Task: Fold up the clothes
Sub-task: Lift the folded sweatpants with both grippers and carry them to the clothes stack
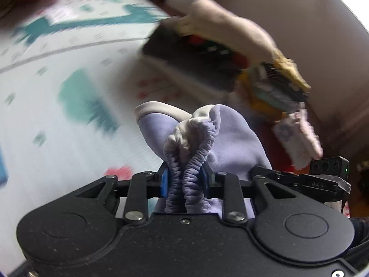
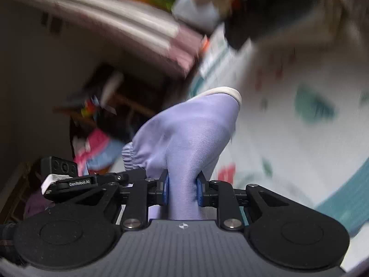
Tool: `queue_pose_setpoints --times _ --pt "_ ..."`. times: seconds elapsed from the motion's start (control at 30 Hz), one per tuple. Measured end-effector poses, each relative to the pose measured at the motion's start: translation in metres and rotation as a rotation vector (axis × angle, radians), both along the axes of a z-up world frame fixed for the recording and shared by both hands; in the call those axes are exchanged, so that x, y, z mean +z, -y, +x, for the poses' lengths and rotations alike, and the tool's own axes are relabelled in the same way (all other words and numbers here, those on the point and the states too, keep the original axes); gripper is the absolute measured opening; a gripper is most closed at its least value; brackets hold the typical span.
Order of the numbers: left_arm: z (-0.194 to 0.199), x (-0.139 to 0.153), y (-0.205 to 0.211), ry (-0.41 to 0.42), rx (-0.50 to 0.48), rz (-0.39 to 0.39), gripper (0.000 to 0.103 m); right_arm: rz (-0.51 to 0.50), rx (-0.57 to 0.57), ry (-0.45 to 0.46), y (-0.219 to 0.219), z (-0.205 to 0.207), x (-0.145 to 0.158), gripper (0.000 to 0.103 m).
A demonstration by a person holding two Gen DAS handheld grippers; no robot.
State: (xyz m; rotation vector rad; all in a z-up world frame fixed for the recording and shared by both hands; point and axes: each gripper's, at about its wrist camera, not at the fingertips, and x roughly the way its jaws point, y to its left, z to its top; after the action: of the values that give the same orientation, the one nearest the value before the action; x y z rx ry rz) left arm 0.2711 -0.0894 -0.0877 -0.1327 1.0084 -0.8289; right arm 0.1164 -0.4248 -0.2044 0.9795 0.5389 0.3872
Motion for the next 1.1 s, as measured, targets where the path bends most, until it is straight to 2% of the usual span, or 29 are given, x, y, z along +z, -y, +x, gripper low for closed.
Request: queue_pose_setpoints --times 0.13,0.3,0.4,0.53,0.73,0.9,1.0,1.03,1.07,1.1 --pt "0.016 0.032 0.057 0.041 -0.082 -0.046 0.026 -0.005 -0.095 0.091 0.047 -0.018 0.040 0.024" --pt "0.023 0.062 0.135 0.090 -0.172 -0.181 0.026 -0.045 -0.233 0.193 0.115 -0.044 0.087 0.024" --pt "0.030 0.078 0.182 0.109 -0.207 -0.256 0.026 -0.100 -0.306 0.236 0.161 -0.052 0.116 0.024" --pt "0.041 0.089 0.232 0.117 -0.222 -0.309 0.026 -0.083 -0.389 0.251 0.212 -0.049 0.132 0.024" --pt "0.093 0.119 0.241 0.131 -0.138 -0.368 0.026 -0.065 -0.403 0.313 0.256 0.010 0.152 0.024" --pt "0.149 0.150 0.231 0.179 -0.030 -0.390 0.026 -0.001 -0.329 0.349 0.259 0.092 0.158 0.024" --pt "0.182 0.153 0.239 0.208 0.020 -0.378 0.026 -0.013 -0.339 0.368 0.260 0.127 0.160 0.024" --pt "0.193 0.148 0.244 0.221 0.047 -0.351 0.030 -0.016 -0.347 0.354 0.261 0.141 0.159 0.025" --pt "0.204 0.144 0.249 0.234 0.074 -0.323 0.034 -0.070 -0.364 0.328 0.261 0.158 0.156 0.029" --pt "0.215 0.131 0.255 0.248 0.135 -0.251 0.049 -0.162 -0.396 0.276 0.258 0.170 0.155 0.041"
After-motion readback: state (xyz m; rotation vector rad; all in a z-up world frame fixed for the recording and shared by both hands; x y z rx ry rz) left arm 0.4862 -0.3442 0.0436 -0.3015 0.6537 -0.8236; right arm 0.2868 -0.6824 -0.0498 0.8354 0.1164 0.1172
